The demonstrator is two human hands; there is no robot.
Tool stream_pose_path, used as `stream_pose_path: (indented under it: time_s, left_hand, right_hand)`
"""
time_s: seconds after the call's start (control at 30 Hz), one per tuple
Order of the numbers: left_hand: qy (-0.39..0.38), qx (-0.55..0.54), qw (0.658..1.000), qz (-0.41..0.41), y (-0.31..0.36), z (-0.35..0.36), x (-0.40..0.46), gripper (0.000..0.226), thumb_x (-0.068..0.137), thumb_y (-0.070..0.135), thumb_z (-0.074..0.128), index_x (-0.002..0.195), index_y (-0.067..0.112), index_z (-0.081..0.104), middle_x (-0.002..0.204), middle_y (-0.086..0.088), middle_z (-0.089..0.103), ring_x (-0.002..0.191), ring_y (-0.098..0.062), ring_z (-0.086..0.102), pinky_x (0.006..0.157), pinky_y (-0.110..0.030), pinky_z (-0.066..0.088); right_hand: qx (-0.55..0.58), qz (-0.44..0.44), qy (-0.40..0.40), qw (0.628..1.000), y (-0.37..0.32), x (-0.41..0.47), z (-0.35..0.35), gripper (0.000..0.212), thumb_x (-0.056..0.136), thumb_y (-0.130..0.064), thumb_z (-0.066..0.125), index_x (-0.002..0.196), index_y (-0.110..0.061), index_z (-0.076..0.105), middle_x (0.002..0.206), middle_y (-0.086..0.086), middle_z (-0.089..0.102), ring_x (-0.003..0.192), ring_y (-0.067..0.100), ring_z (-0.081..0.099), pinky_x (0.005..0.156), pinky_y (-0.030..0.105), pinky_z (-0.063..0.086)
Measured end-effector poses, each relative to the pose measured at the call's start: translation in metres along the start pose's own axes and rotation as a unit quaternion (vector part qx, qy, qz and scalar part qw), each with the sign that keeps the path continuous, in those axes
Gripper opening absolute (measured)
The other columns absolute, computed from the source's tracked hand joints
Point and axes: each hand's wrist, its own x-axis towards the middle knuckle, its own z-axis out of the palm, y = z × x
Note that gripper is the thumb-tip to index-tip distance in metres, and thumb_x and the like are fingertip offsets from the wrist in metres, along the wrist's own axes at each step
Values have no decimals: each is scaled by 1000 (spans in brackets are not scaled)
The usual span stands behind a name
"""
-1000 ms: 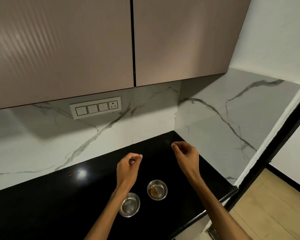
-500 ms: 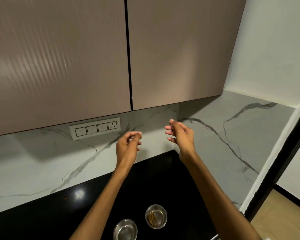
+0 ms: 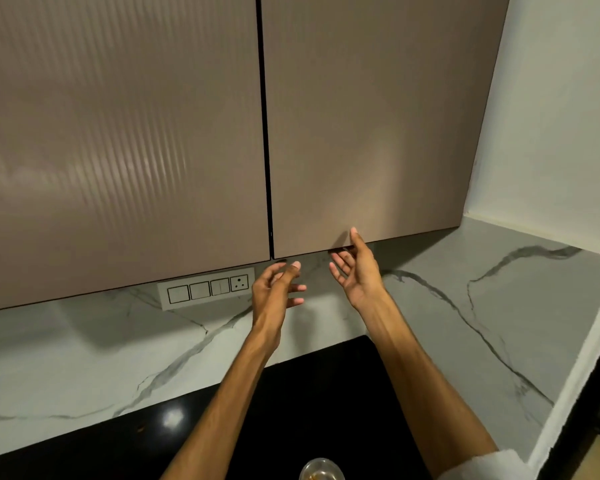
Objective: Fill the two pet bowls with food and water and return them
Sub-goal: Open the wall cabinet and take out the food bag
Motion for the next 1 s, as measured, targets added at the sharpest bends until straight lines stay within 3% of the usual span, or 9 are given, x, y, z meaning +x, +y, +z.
stream_pose_path:
  time_s: [0.1,0.3,0.73,0.9,1.0]
  left_hand:
    - [-3,-11,1000,2,1,5,1,30,97,26,71,118,5,69,110,-14,76,82,-23,73,63,-30,60]
    - [10,-44,999,-6,5,14,3,23,98,26,70,110,7,70,108,-15,77,78,-23,72,62,-30,59]
    - [18,-94,994,-43,16,18,-2,12,100,25,66,108,16,68,105,-12,77,72,-21,71,58,-28,59]
    - [8,-84,996,-34,16,16,-12,10,99,23,69,103,14,69,95,-8,78,66,-18,70,51,-24,58]
    - [-1,-63,998,-15,15,14,-18,7,99,21,69,101,14,69,96,-8,77,66,-17,70,52,-23,56]
  right_hand:
    - [26,7,-6,1000,0,6,0,26,97,-45,68,116,-28,65,128,9,72,115,18,68,83,30,54]
    - [29,15,-8,999,1,15,-1,24,99,-42,67,112,-21,67,123,7,73,120,20,66,82,31,54]
    - [-7,-5,2,1000,-2,6,-4,23,102,-40,62,108,-17,68,115,6,74,102,15,70,80,32,53]
    - [-17,-9,-1,1000,-4,-3,-6,25,105,-41,57,109,-18,66,127,7,70,102,13,67,80,31,50]
    - [-25,-13,2,1000,-5,-11,-9,28,105,-43,55,111,-17,65,134,8,68,113,18,64,92,34,47]
